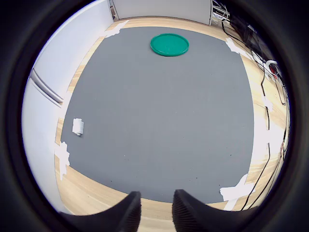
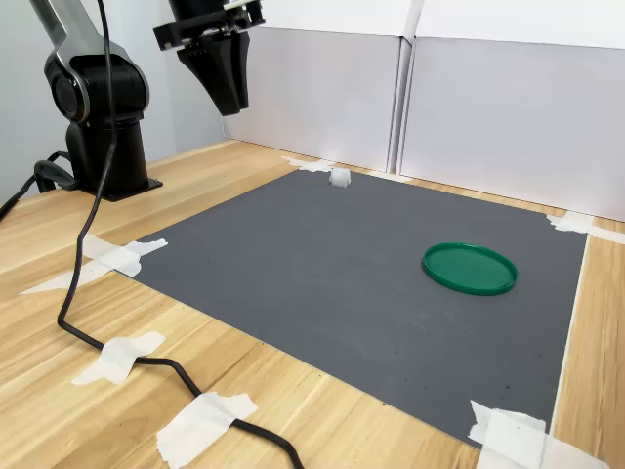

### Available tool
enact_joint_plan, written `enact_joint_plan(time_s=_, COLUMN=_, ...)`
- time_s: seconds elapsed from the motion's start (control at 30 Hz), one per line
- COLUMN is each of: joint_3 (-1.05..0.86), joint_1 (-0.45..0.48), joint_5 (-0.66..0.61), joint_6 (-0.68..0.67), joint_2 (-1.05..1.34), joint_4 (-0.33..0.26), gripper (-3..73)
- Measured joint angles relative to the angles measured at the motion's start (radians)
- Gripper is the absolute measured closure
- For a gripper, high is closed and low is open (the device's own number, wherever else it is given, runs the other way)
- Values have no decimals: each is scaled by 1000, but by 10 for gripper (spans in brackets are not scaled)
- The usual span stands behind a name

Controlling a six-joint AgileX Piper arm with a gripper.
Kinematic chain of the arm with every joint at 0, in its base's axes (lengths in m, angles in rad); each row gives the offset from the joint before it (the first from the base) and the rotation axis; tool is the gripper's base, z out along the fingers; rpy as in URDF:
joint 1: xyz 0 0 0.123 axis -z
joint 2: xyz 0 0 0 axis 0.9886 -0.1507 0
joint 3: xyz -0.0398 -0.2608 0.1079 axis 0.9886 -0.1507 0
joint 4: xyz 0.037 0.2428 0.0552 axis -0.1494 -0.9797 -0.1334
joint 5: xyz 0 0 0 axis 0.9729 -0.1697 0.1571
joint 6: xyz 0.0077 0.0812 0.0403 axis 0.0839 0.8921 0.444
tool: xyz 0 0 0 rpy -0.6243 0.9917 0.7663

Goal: Grasp a white terminal and put it on the green lid.

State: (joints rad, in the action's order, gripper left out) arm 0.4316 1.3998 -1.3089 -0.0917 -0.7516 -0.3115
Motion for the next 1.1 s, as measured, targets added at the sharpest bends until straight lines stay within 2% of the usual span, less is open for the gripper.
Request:
enact_joint_plan(time_s=0.13, joint_3=0, joint_1=0, joint_5=52, joint_6=65, joint_2=-42, joint_4=-33, gripper=210)
enact_joint_plan(time_s=0.27, joint_3=4, joint_1=-37, joint_5=91, joint_6=221, joint_2=-63, joint_4=-43, gripper=155)
enact_joint_plan(time_s=0.53, joint_3=78, joint_1=-330, joint_5=101, joint_6=357, joint_2=-161, joint_4=7, gripper=148)
enact_joint_plan(time_s=0.77, joint_3=191, joint_1=-513, joint_5=120, joint_6=505, joint_2=-355, joint_4=53, gripper=148)
enact_joint_plan(time_s=0.93, joint_3=228, joint_1=-604, joint_5=140, joint_6=533, joint_2=-472, joint_4=26, gripper=146)
enact_joint_plan(time_s=1.1, joint_3=228, joint_1=-620, joint_5=170, joint_6=537, joint_2=-534, joint_4=14, gripper=146)
